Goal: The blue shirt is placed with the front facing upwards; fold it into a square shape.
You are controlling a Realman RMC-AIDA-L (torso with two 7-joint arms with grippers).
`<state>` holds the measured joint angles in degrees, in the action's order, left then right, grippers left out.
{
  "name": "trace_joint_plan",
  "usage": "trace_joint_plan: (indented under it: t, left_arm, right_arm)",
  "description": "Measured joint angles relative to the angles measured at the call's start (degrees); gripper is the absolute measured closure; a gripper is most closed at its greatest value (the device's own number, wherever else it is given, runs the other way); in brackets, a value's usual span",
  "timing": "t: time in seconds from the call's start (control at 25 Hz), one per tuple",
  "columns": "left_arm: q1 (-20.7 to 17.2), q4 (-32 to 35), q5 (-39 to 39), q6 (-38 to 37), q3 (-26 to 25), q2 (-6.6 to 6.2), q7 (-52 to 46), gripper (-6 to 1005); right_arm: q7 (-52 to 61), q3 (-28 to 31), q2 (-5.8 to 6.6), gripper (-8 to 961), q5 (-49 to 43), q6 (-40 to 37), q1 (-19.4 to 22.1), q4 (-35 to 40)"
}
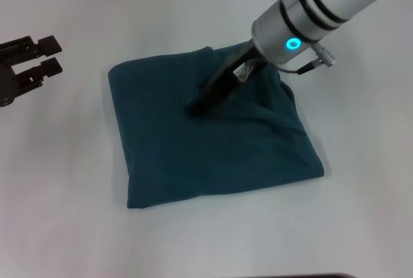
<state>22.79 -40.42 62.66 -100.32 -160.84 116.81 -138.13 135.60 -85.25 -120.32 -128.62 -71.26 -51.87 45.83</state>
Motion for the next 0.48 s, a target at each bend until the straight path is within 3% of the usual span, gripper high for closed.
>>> trace_joint_plan:
  t: [0.48]
  left_arm:
    - [0.01, 0.01, 0.0, 0.04, 0.0, 0.07, 0.05, 491]
  right_arm:
    - [1.84, -3.06, 0.0, 362, 0.11, 3.92, -0.4, -2.65]
